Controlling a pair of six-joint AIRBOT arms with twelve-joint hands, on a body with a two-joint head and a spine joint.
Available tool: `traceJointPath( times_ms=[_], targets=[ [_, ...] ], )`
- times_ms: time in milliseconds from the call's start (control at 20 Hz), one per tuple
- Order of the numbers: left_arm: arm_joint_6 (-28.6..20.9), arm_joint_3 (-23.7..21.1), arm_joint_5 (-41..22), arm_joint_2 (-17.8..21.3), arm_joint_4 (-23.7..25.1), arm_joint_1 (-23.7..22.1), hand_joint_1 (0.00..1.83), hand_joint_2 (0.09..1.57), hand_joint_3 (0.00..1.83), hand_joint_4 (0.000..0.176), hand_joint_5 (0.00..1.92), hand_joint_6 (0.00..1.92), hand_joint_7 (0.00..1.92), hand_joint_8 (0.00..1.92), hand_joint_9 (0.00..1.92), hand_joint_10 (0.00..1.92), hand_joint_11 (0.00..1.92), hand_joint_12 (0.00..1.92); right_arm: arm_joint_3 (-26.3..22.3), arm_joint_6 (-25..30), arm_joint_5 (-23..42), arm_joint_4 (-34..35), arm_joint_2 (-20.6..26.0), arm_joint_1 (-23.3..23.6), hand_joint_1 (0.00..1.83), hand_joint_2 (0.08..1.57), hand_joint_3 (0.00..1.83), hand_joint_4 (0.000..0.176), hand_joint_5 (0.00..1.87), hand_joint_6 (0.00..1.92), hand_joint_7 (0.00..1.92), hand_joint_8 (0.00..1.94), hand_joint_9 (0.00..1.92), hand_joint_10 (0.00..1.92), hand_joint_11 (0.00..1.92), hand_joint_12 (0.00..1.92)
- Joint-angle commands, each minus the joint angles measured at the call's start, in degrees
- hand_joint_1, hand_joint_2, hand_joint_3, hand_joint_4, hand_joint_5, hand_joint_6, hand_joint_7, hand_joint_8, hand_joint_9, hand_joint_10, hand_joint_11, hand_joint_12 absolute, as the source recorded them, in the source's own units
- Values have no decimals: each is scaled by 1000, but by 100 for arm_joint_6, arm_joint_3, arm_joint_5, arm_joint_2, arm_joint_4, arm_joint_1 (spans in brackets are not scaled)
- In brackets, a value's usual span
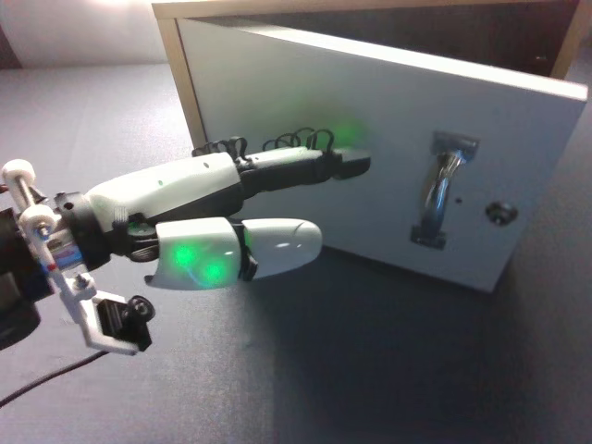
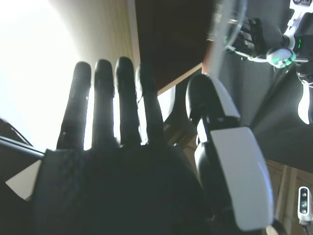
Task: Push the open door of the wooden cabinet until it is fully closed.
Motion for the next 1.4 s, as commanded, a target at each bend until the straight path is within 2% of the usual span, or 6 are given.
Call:
traceJointPath(
  times_ms=[0,100,500,1000,1150,1350],
  targets=[
    [-25,14,-649,-39,-135,-87,185,1511,0,0,146,4,118,2,105,1,89,1,40,49,707,174,-5,52,465,1379,0,0,362,3,349,1,272,3,14,448],
    [-25,70,-643,-128,-207,-119,268,1494,0,0,177,5,168,9,141,6,103,7,45,55,708,176,-4,52,453,1379,0,0,361,2,354,3,280,5,21,456],
    [-25,290,-481,-367,-501,-329,88,1496,1,0,139,3,103,3,95,5,127,23,46,58,711,190,-6,53,428,1368,0,0,362,4,351,5,269,4,21,434],
    [-25,410,-594,-452,-930,-358,257,1448,1,0,142,2,116,2,125,3,142,26,45,63,716,193,-9,53,482,1392,0,0,357,1,338,1,283,0,128,287],
    [-25,231,-933,-225,-913,-128,136,1438,2,0,149,0,146,6,149,9,152,30,44,78,720,192,-9,52,427,1380,0,0,364,2,349,3,279,0,112,276],
    [-25,-85,-1308,212,-1036,244,187,1460,4,0,189,10,171,9,175,10,167,42,44,79,725,210,-9,52,443,1373,0,0,357,0,339,0,268,0,102,281]
  ],
)
